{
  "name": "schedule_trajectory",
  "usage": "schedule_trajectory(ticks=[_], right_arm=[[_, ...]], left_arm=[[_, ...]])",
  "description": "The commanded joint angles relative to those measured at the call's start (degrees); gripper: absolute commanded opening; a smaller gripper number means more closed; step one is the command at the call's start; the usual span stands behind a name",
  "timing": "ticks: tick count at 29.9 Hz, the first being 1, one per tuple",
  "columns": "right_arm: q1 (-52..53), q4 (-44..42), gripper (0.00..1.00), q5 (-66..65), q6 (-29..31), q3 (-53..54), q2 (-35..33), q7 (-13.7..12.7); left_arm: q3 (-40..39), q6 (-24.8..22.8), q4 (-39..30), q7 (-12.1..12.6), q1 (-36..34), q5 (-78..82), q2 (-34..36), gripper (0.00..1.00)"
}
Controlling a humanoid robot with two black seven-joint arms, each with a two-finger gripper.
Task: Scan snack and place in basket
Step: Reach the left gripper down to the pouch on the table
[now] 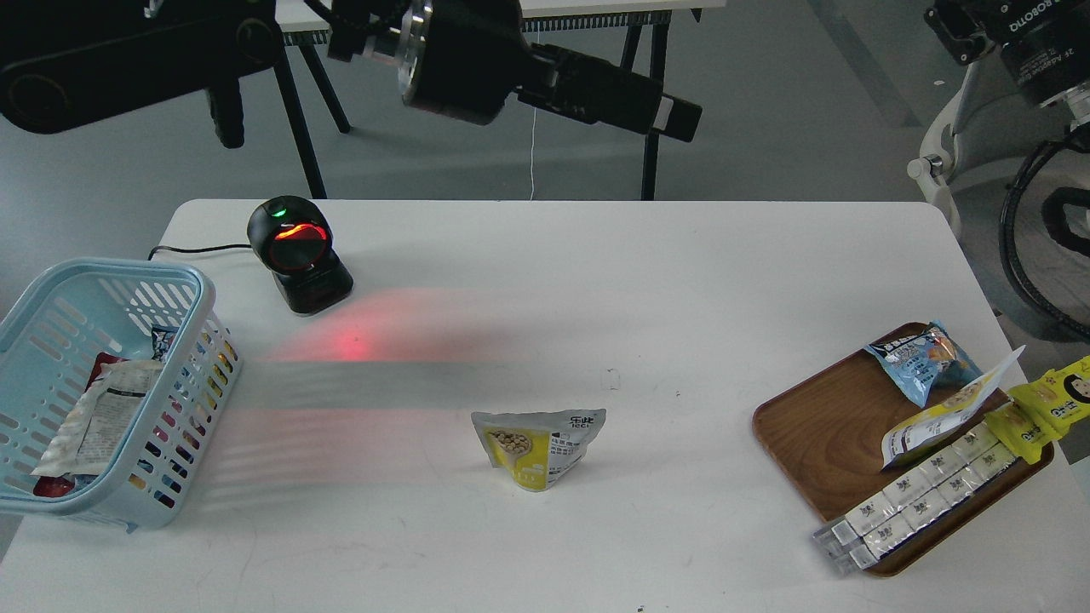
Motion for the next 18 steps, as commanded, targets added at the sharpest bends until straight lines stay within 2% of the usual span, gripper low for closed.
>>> schedule_trajectory(ticks=[1, 7, 10, 18], right_arm=[[0.0, -0.4, 0.99, 3.0, 0.0, -0.1, -0.7, 0.0], [-3.9, -3.7, 0.99, 3.9, 0.0, -0.8, 0.1, 0.0], [-6.5, -3.3, 0.99, 3.9, 0.0, -1.0, 0.3, 0.0], [-7.2, -3.2, 0.99, 3.9, 0.0, -0.6, 0.6, 0.0]], left_arm=[[5.0, 0.0, -3.2, 0.0, -1.8, 1.9, -1.8, 1.0], [7.8, 0.0, -3.8, 0.0, -0.5, 6.1, -5.4, 0.99], [8.2, 0.0, -3.4, 0.0, 2.4, 6.5, -7.0, 0.99], [8.5, 0.0, -3.6, 0.0, 6.4, 11.6, -7.0, 0.98]])
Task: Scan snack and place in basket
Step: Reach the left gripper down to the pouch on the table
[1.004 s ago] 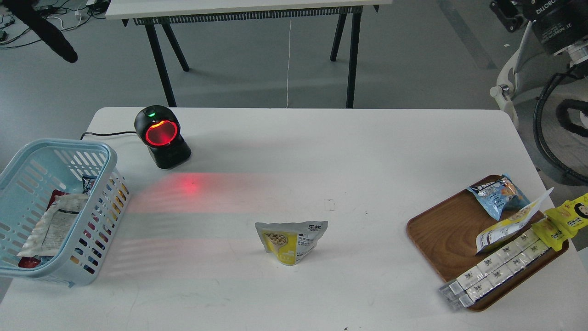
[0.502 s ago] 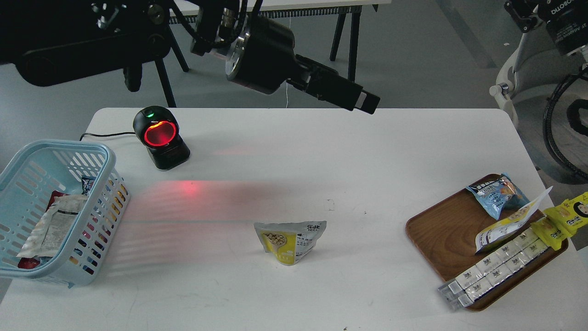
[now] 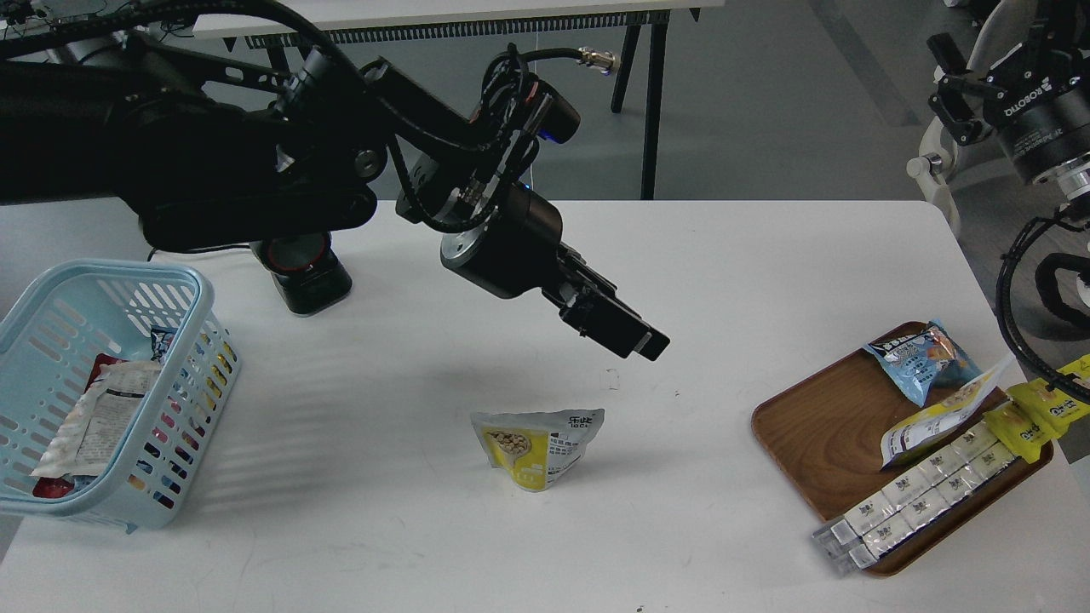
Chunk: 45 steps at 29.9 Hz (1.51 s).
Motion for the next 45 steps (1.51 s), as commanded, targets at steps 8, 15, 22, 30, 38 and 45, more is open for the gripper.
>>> schedule_trajectory(ticks=[8, 15, 22, 30, 38, 45], right_arm=[[0.2, -0.1, 0.99, 0.0, 0.0, 0.6, -0.1, 0.0], [0.3, -0.3, 0.99, 0.0, 0.0, 0.6, -0.1, 0.0], [0.3, -0.3, 0.99, 0.0, 0.0, 0.7, -0.2, 0.0], [0.3, -0.4, 0.99, 0.0, 0.0, 0.7, -0.6, 0.0], [0.3, -0.4, 0.99, 0.1, 0.0, 0.7, -0.6, 0.0], [0.3, -0.4, 0.99, 1.2, 0.0, 0.7, -0.8, 0.0]], left_arm=[[2.8, 0.0, -1.4, 0.0, 2.4, 2.7, 0.7, 0.95], [2.8, 0.0, -1.4, 0.0, 6.2, 5.3, 0.7, 0.95], [2.8, 0.0, -1.3, 0.0, 7.8, 5.4, 0.7, 0.95], [2.7, 0.0, -0.7, 0.0, 12.1, 6.7, 0.1, 0.88], [2.8, 0.6, 0.1, 0.0, 14.1, 10.0, 0.0, 0.59], [2.9, 1.4, 0.3, 0.0, 14.1, 14.4, -0.1, 0.33]])
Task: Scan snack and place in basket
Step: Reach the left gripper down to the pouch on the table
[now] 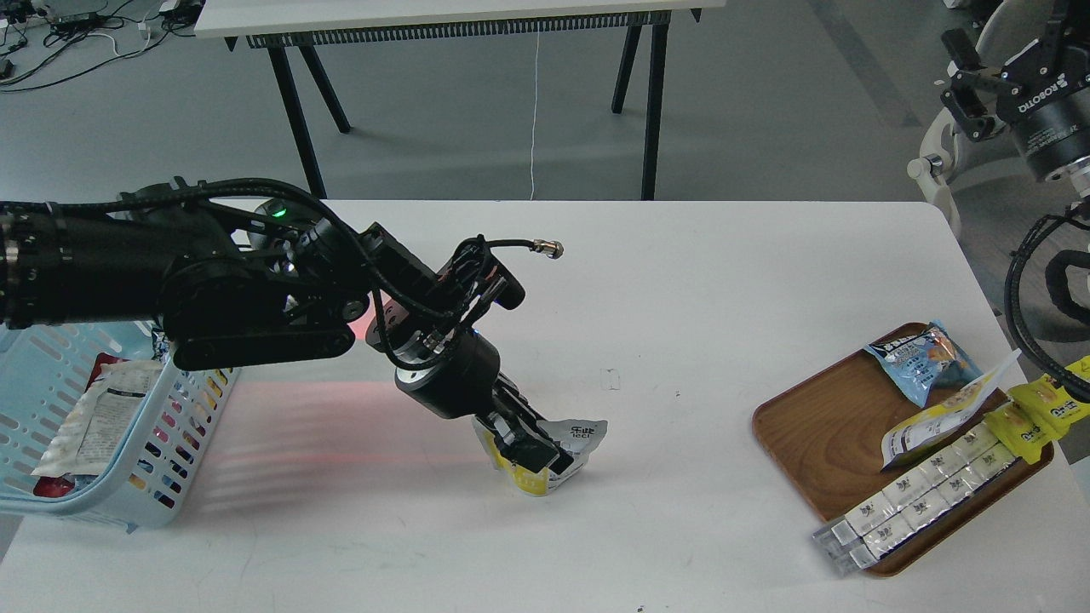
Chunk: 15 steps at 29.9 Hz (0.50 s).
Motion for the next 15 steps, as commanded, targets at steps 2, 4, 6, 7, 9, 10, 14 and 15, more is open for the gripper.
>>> schedule_trajectory(ticks=[2, 4, 6, 7, 9, 10, 14, 15], right_arm=[[0.0, 0.0, 0.99, 0.2, 0.0, 0.0, -0.1, 0.0], [0.0, 0.0, 0.99, 0.2, 0.0, 0.0, -0.2, 0.0], [0.1, 0.0, 0.99, 0.2, 0.0, 0.1, -0.2, 0.0], [0.1, 0.0, 0.99, 0.2, 0.0, 0.1, -0.2, 0.0], [0.1, 0.0, 0.99, 0.2, 0.0, 0.1, -0.2, 0.0], [0.1, 0.0, 0.99, 0.2, 0.0, 0.1, -0.2, 0.0], [0.1, 0.0, 0.99, 0.2, 0.0, 0.1, -0.3, 0.0], [0.1, 0.0, 0.99, 0.2, 0.0, 0.1, -0.3, 0.0]], left_arm=[[0.1, 0.5, 0.0, 0.0, 0.1, 2.9, 0.1, 0.27], [0.1, 0.5, 0.0, 0.0, 0.1, 3.3, 0.2, 0.17], [0.1, 0.5, 0.0, 0.0, 0.1, 3.4, 0.2, 0.03], [0.1, 0.5, 0.0, 0.0, 0.1, 3.5, 0.2, 0.01], [0.1, 0.5, 0.0, 0.0, 0.1, 3.5, 0.1, 0.0], [0.1, 0.5, 0.0, 0.0, 0.1, 3.4, 0.2, 0.0], [-0.1, 0.6, -0.2, 0.0, 0.1, 3.4, 0.3, 0.0], [-0.2, 0.5, -0.3, 0.0, 0.0, 3.4, 0.3, 0.0]])
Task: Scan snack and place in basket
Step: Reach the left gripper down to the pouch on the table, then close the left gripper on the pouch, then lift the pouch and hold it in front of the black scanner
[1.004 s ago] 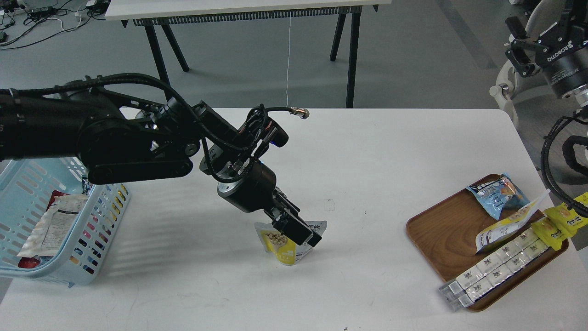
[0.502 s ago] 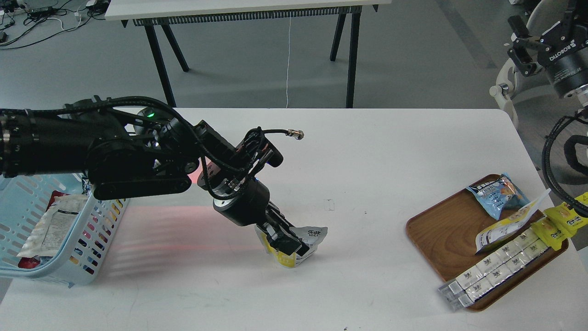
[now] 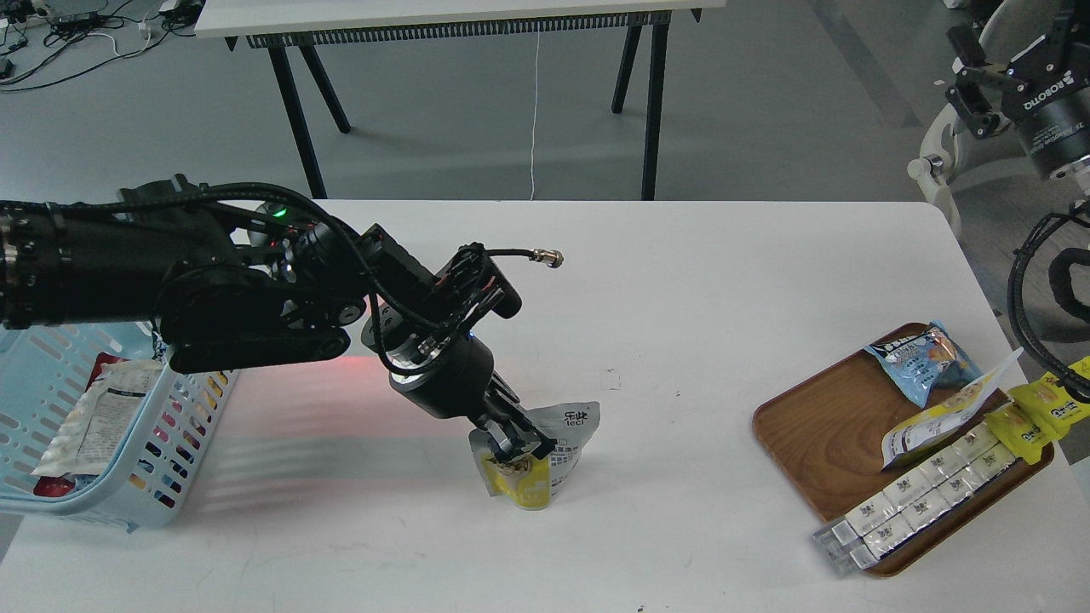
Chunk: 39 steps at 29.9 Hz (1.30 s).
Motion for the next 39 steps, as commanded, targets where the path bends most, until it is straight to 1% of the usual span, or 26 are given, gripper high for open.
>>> schedule_trajectory(ticks=[1, 16, 23, 32, 36, 39], right_arm=[[0.0, -0.1, 0.99, 0.0, 0.0, 0.0, 0.0, 0.0], [0.0, -0.1, 0.99, 0.1, 0.0, 0.0, 0.0, 0.0], [0.0, 0.2, 0.99, 0.1, 0.0, 0.2, 0.0, 0.0], [0.0, 0.3, 0.99, 0.1, 0.0, 1.2, 0.2, 0.0], [0.0, 0.5, 0.99, 0.1, 0.0, 1.2, 0.7, 0.0], [0.0, 0.6, 0.99, 0.1, 0.0, 1.3, 0.8, 0.0]], left_arm=[[-0.3, -0.1, -0.3, 0.0, -0.1, 0.0, 0.2, 0.0], [-0.8, 0.1, -0.1, 0.0, -1.3, 0.0, 1.1, 0.0], [-0.8, 0.1, -0.1, 0.0, -8.2, 0.0, 5.8, 0.0], [-0.4, -0.2, -0.1, 0.0, -16.7, 0.2, 14.3, 0.0], [0.1, -0.2, 0.0, 0.0, -19.1, 0.4, 15.5, 0.0], [0.5, -0.2, 0.4, 0.0, -19.0, 1.3, 15.4, 0.0]])
